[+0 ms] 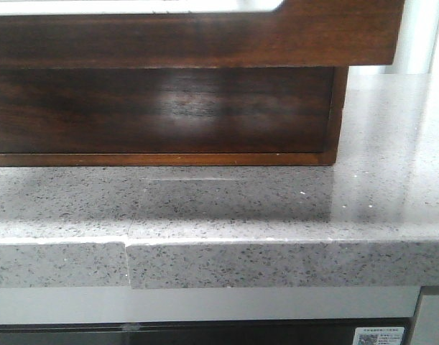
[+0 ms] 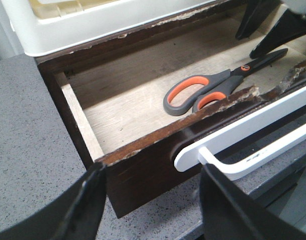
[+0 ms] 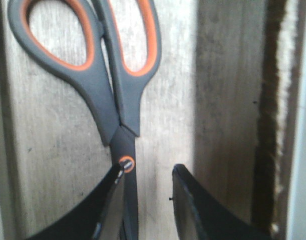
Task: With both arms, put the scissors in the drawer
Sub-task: 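Open the right gripper to drop the scissors into the drawer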
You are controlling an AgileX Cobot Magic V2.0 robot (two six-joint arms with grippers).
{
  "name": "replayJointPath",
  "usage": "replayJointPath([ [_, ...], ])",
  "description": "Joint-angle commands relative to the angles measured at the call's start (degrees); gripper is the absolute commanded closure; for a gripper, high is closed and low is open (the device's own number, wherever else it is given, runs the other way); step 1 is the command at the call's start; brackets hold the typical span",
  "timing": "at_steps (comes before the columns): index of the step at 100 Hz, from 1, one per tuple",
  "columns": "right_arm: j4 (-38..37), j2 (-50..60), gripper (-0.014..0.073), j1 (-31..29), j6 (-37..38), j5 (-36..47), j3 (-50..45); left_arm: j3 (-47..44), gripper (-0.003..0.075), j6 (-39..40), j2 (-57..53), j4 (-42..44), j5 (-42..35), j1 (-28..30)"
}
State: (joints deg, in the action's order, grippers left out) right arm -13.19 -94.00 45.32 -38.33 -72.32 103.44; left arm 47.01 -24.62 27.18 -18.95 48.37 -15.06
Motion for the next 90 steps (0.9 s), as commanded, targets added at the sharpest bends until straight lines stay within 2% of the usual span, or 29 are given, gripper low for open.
replayJointPath([
  [1,-1.62,4.77,0.0373,0.17,2.30,-2.64,2.57,1.96,0.0332,0.13,0.93,-1.54,-4.31,-0.47],
  [21,4.23,11.33,0.0373,0.17,5.48,-2.64,3.18,1.96,0.0332,0.13,0.93,-1.54,-4.31,-0.47],
  [29,4.17,14.24,0.0373,-0.05,8.34,-2.64,3.18,1.96,0.0332,0.13,0.93,-1.54,-4.31,-0.47],
  [41,5.18,18.80,0.0373,-3.32,12.50,-2.64,0.93,1.96,0.0332,0.13,0.93,-1.54,-4.31,-0.47],
  [52,10.39,23.88,0.0373,-10.42,15.83,0.48,-6.03,1.96,0.0332,0.13,0.93,-1.54,-4.31,-0.47],
  [79,27.55,38.67,0.0373,-33.79,15.94,16.39,-30.67,1.96,0.0332,0.13,0.93,-1.54,-4.31,-0.47],
  [90,32.41,44.47,0.0373,-40.19,15.94,20.94,-40.81,1.96,0.0332,0.13,0.93,-1.54,-4.31,-0.47],
])
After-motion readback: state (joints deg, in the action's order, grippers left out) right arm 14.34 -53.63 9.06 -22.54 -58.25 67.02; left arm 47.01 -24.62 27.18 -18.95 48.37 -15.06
